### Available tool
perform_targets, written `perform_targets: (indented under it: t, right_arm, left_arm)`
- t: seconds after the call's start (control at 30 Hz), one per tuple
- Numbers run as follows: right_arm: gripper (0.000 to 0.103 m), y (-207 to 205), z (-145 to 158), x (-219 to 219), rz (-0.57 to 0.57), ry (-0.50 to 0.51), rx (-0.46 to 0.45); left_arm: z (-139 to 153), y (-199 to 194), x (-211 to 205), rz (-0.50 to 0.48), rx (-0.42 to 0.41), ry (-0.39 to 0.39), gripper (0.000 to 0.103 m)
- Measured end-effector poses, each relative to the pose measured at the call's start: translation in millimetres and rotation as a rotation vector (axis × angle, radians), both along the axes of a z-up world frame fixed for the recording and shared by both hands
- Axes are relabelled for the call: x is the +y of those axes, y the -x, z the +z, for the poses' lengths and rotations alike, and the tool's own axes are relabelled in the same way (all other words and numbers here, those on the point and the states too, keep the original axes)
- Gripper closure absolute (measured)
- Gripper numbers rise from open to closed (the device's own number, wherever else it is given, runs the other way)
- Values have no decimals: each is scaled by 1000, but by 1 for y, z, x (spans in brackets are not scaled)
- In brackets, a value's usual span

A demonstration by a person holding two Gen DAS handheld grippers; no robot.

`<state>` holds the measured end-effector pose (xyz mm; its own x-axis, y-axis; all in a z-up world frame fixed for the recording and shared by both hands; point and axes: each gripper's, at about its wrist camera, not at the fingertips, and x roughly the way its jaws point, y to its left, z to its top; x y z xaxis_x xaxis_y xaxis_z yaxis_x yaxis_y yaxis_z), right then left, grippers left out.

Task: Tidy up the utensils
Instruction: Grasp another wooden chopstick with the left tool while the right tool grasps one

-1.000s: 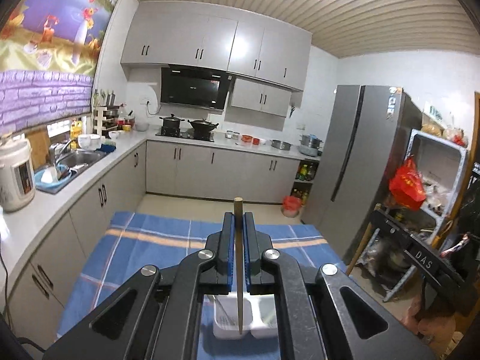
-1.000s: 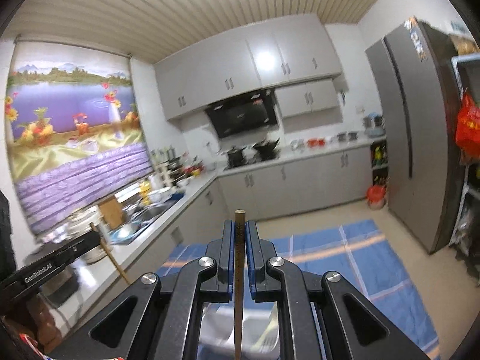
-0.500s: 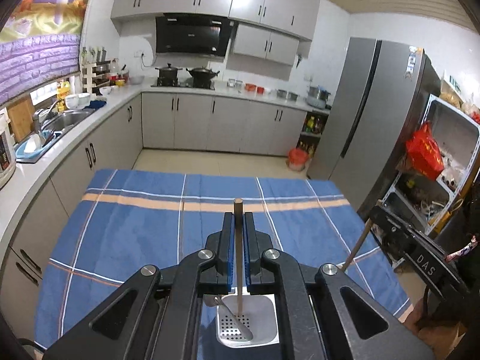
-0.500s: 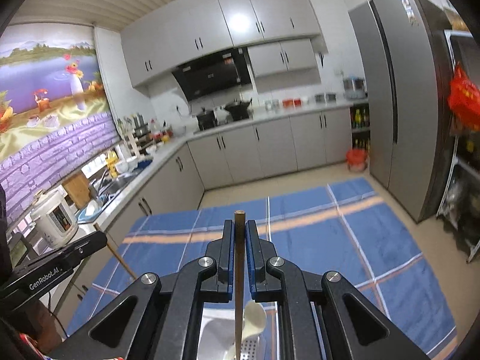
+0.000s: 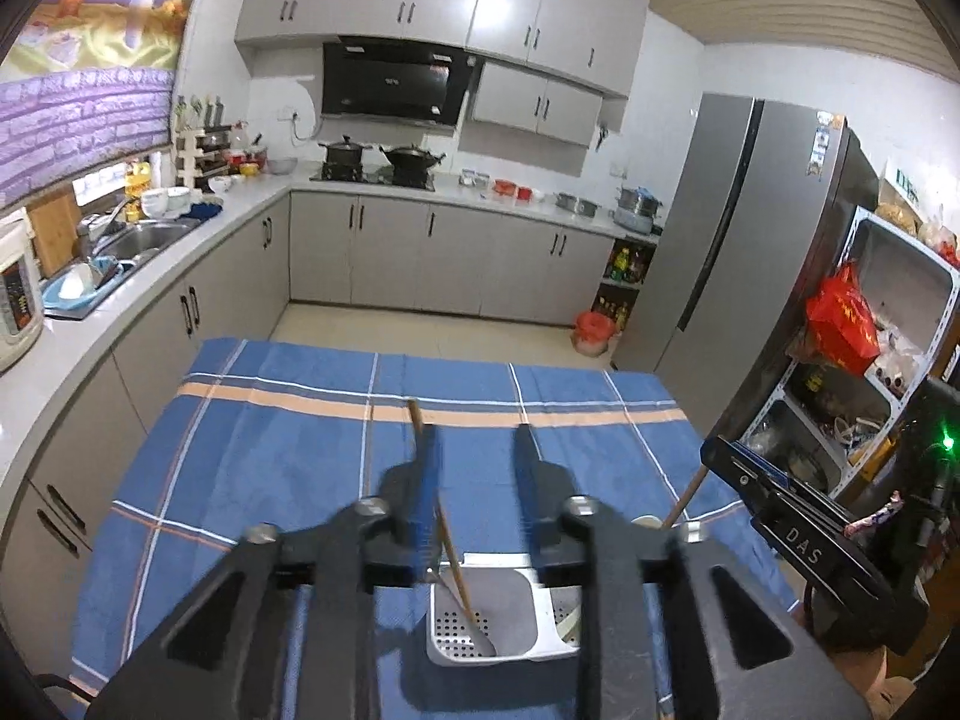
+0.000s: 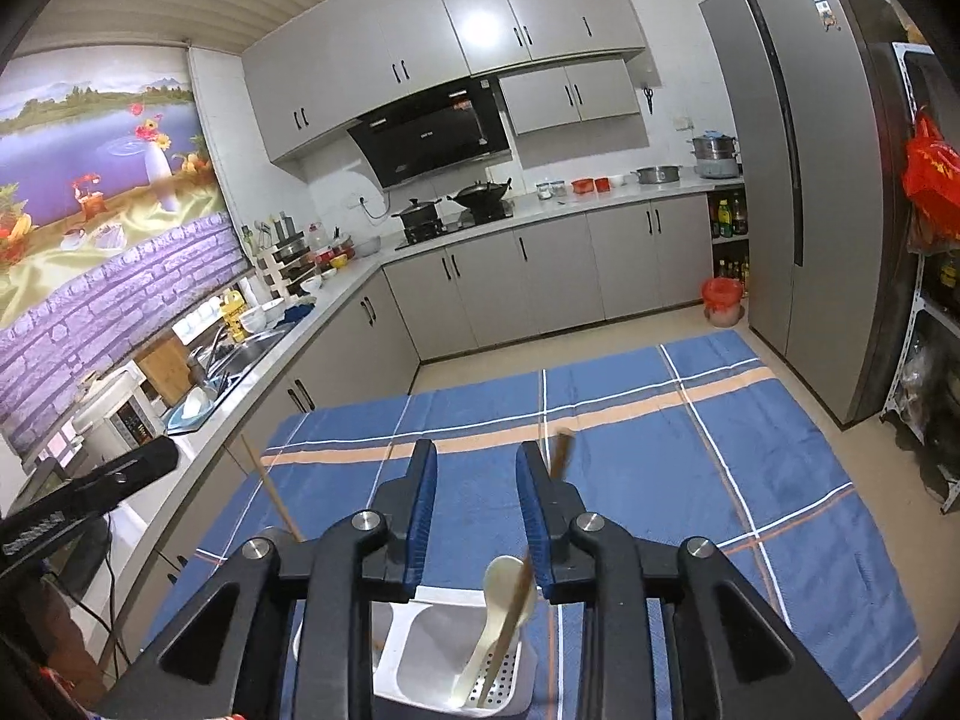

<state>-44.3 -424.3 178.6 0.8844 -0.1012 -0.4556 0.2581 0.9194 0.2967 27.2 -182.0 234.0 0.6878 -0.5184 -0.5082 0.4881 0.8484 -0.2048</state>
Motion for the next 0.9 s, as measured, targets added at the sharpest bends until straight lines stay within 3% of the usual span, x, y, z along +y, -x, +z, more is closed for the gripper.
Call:
perform_targets:
  t: [0.2, 0.33, 0.53, 0.67, 0.8, 0.9]
  right_arm:
    - [54, 37, 16, 6, 8, 25, -27]
    - [49, 71, 2, 2, 14, 15, 29]
    - [49, 115, -82, -10, 41, -49, 302]
    - [49, 141, -129, -4, 88, -71, 429]
    - [49, 160, -154, 11, 126, -73, 486]
    - [52, 171, -166, 17, 134, -75, 505]
  left_arm:
    - [15, 38, 34, 21, -11, 32, 70]
    - [1, 68, 48, 19, 32, 21, 62]
    - [-75, 105, 42, -76, 224, -69, 62]
    - [-128, 129, 30, -157, 336, -140, 62]
    - [-172, 158, 19, -242, 412, -199, 64]
    - [-187, 170, 11, -286, 428, -232, 68]
